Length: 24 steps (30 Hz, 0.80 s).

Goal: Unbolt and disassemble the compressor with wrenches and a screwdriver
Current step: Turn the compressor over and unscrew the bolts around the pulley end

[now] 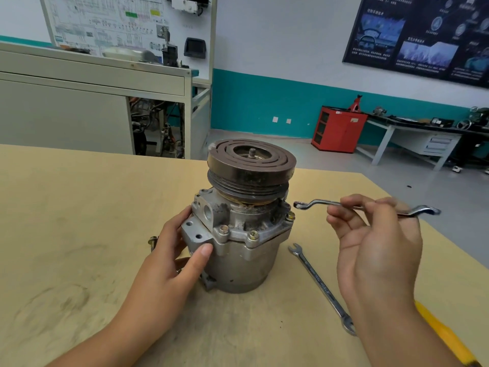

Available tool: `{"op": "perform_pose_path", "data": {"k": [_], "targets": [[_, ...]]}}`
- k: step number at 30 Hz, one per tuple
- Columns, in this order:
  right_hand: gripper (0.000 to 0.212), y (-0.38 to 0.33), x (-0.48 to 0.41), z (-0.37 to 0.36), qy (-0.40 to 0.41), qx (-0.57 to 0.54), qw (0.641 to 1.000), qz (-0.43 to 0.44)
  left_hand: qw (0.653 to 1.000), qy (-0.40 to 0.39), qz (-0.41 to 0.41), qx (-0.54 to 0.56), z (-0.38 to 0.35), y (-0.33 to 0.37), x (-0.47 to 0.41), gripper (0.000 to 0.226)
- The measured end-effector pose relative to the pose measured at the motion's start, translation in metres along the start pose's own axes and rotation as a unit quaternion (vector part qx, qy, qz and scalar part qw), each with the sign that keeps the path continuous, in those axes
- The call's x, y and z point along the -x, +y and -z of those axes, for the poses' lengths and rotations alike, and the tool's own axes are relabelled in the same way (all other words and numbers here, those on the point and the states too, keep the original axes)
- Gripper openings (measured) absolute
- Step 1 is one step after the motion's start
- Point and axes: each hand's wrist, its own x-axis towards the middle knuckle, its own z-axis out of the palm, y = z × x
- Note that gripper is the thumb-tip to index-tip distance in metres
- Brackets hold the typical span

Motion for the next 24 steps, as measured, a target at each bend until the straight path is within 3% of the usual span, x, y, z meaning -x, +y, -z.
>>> {"op": "perform_pose_path", "data": {"k": [6,10,13,18,24], "targets": [[0.024,0.008,0.032,0.011,-0.073,0.007,0.995,0.064,1.0,-0.006,0.0,0.005,0.001,0.0,0.0,0.053],[0.023,0.015,0.044,0.011,-0.116,0.086,0.983,0.11,1.0,-0.009,-0.001,0.0,0.002,-0.001,0.0,0.052],[0.014,0.02,0.052,0.015,-0.15,0.213,0.948,0.181,1.0,-0.007,0.006,-0.007,0.003,-0.001,0.0,0.052],[0.04,0.016,0.056,0.019,-0.167,0.329,0.902,0.225,1.0,-0.005,0.008,-0.008,0.002,-0.001,0.0,0.053],[0.062,0.009,0.055,0.016,-0.232,0.474,0.766,0.367,1.0,-0.003,0.01,-0.003,0.002,-0.002,0.0,0.057]]}}
